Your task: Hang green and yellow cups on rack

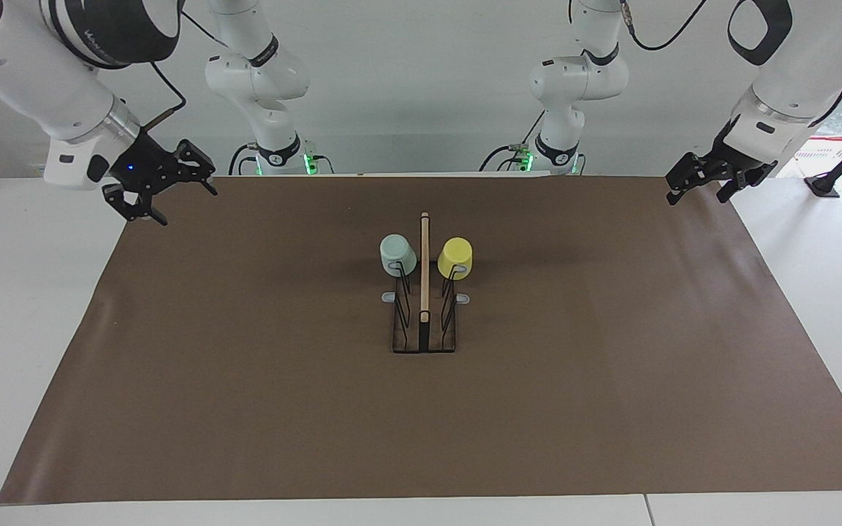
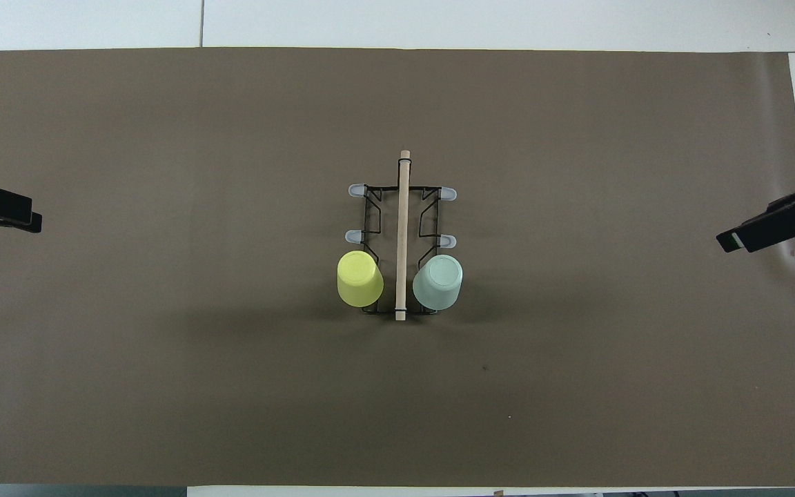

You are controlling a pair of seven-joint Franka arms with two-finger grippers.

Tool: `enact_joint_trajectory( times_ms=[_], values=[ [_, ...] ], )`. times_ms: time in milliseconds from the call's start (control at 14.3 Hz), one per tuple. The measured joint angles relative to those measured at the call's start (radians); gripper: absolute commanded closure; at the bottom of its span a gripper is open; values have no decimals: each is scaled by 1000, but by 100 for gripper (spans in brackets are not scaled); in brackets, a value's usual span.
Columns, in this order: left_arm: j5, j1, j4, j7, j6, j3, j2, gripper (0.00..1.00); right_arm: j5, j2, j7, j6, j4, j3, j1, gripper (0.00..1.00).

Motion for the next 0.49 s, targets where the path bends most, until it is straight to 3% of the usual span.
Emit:
enact_joint_trajectory(
  times_ms=[279,488],
  values=[
    [0,0,0,0,0,0,0,0,-165,-29,173,18,-1,0,34,0],
    [0,0,0,0,0,0,0,0,-190,-32,286,23,-18,-2,33,0]
  ],
)
